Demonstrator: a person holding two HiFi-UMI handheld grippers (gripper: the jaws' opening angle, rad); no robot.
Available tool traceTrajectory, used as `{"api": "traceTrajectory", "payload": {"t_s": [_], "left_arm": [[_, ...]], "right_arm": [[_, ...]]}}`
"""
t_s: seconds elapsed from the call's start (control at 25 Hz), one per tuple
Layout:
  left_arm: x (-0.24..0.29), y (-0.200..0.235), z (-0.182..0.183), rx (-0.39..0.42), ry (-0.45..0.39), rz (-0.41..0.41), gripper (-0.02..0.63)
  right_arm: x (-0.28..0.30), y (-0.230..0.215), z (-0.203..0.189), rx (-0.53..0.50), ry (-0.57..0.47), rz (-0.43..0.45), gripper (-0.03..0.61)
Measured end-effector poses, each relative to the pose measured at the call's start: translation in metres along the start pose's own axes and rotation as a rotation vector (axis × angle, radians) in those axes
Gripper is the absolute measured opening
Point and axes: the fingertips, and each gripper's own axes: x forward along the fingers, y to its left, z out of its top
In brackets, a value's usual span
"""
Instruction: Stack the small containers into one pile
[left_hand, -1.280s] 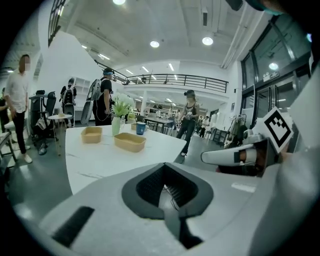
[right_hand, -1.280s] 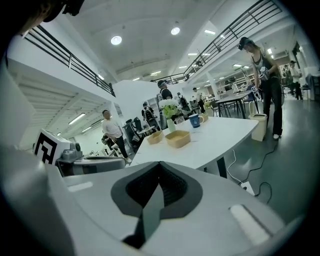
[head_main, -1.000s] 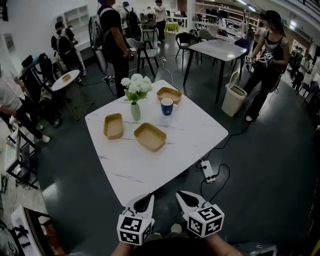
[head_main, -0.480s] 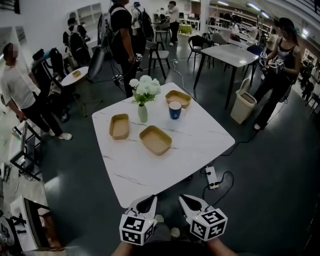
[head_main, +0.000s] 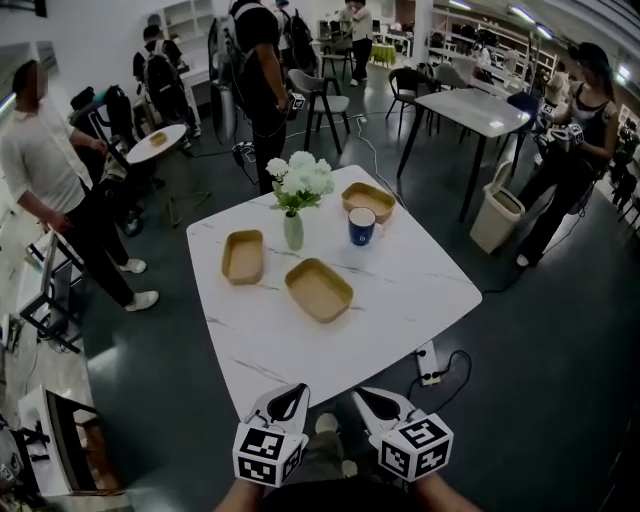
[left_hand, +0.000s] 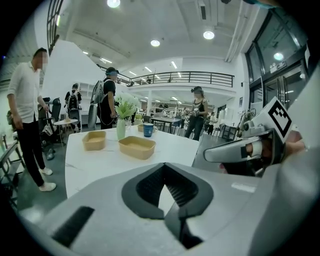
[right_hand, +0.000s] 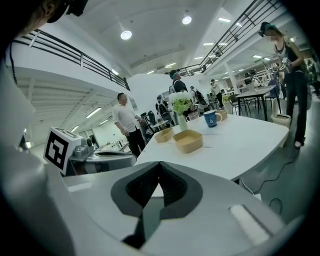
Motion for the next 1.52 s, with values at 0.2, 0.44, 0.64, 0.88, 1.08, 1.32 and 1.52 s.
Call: {"api": "traceTrajectory", "payload": {"t_s": [0.2, 0.44, 0.64, 0.88, 1.08, 1.32, 1.52], "left_arm": [[0.023, 0.021, 0.017, -0.008, 0.002, -0.011, -0.005], [0.048, 0.047, 0.031, -0.026, 0.026, -0.019, -0.004], [0.064, 0.077, 0.042, -0.010, 0.047, -0.001, -0.003], [0.078, 0.123, 0.054, 0.012, 0.069, 0.009, -0.003], [0.087, 0.158, 0.065, 0.015, 0.064, 0.017, -0.003], [0.100, 0.186, 0.067, 0.019, 0.070, 0.044, 0.006], [0.114, 0.205, 0.077, -0.003, 0.086, 0.072, 0.022]], "right_arm": [[0.030, -0.009, 0.019, -0.027, 0.033, 0.021, -0.002], [0.066, -0.021, 0.045, -0.051, 0.069, 0.054, -0.002], [0.101, -0.025, 0.065, -0.055, 0.107, 0.085, -0.002], [0.149, -0.027, 0.090, -0.075, 0.143, 0.101, -0.002], [0.177, -0.023, 0.108, -0.089, 0.169, 0.139, -0.002], [0.206, -0.021, 0.114, -0.099, 0.220, 0.189, -0.002], [0.226, -0.023, 0.127, -0.116, 0.286, 0.242, -0.002]]}}
